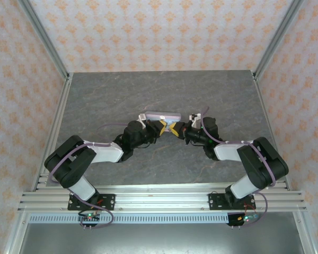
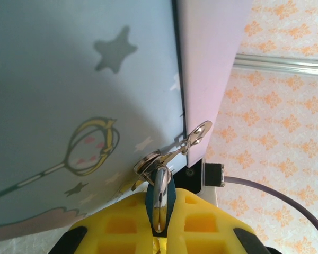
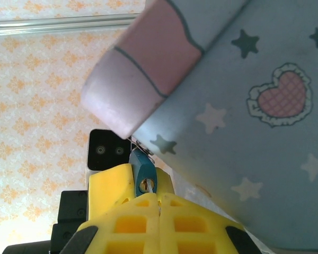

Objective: Unlock the padlock with the key

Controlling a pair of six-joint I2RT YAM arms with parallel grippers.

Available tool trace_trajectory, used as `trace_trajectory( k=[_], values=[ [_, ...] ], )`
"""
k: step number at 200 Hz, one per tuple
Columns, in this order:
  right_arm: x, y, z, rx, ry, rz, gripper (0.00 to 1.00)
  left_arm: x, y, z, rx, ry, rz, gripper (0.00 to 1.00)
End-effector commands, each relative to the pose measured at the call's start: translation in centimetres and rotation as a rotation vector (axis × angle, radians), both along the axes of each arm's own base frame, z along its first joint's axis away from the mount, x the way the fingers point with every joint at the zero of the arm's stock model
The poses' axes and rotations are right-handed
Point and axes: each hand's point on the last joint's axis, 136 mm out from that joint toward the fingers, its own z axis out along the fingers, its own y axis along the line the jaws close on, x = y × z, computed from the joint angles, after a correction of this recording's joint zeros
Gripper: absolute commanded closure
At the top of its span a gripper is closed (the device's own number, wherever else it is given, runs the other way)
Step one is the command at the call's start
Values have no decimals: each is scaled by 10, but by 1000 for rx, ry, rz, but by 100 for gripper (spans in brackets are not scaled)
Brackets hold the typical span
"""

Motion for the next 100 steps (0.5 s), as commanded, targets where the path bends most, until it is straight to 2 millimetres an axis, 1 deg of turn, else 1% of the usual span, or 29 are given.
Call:
trace_trajectory(
  k=[1, 40, 78, 100],
  values=[
    [13, 14, 35, 51, -100, 0, 100, -11, -24, 18, -57, -34, -98, 100],
    [13, 19, 30, 22, -94, 7, 100, -11, -26, 19, -52, -34, -102, 100],
    [13, 13, 17, -115, -106, 4, 100, -12, -26, 15, -41, -25, -106, 100],
    [15, 13, 20, -135, -116, 7, 100, -13, -26, 12, -35, -20, -106, 100]
  ],
)
